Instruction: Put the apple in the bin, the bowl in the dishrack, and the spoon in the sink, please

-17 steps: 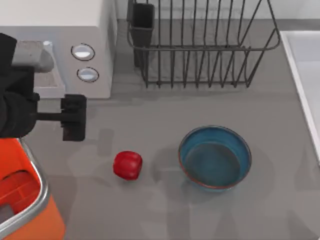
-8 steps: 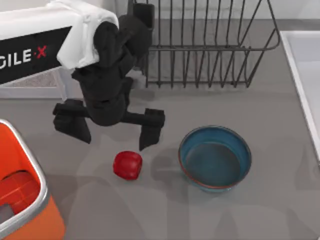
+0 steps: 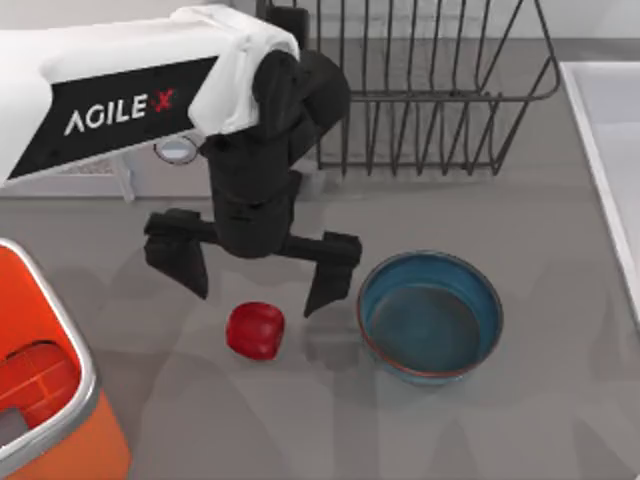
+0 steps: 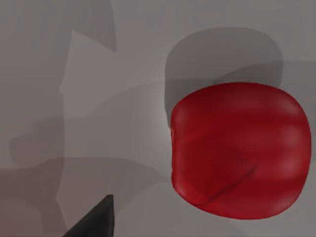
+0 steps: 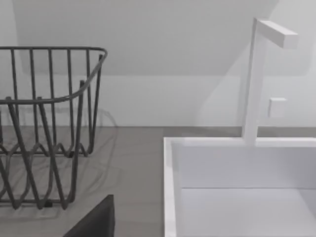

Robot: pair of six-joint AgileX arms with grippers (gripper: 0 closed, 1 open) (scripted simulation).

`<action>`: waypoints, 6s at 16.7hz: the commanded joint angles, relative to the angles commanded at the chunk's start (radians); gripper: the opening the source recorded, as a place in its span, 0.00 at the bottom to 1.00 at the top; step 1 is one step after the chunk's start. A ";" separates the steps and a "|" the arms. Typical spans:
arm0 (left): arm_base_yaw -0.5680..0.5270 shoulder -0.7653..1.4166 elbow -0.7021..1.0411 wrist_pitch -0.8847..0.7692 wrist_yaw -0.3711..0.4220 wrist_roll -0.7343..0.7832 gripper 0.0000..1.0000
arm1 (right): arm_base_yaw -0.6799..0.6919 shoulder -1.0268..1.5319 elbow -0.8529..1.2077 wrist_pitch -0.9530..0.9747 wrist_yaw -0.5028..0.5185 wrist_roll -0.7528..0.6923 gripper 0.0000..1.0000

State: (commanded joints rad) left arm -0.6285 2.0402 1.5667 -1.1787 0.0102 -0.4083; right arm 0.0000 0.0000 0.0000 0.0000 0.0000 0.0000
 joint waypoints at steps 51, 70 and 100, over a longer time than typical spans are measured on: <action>-0.003 -0.048 0.072 -0.103 0.014 -0.010 0.00 | 0.000 0.000 0.000 0.000 0.000 0.000 1.00; 0.424 -0.709 -0.415 -0.178 -0.075 -1.027 0.00 | 0.000 0.000 0.000 0.000 0.000 0.000 1.00; 0.547 -0.833 -0.787 0.109 -0.091 -1.185 0.45 | 0.000 0.000 0.000 0.000 0.000 0.000 1.00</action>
State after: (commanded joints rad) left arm -0.0814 1.2074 0.7801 -1.0694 -0.0805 -1.5931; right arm 0.0000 0.0000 0.0000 0.0000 0.0000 0.0000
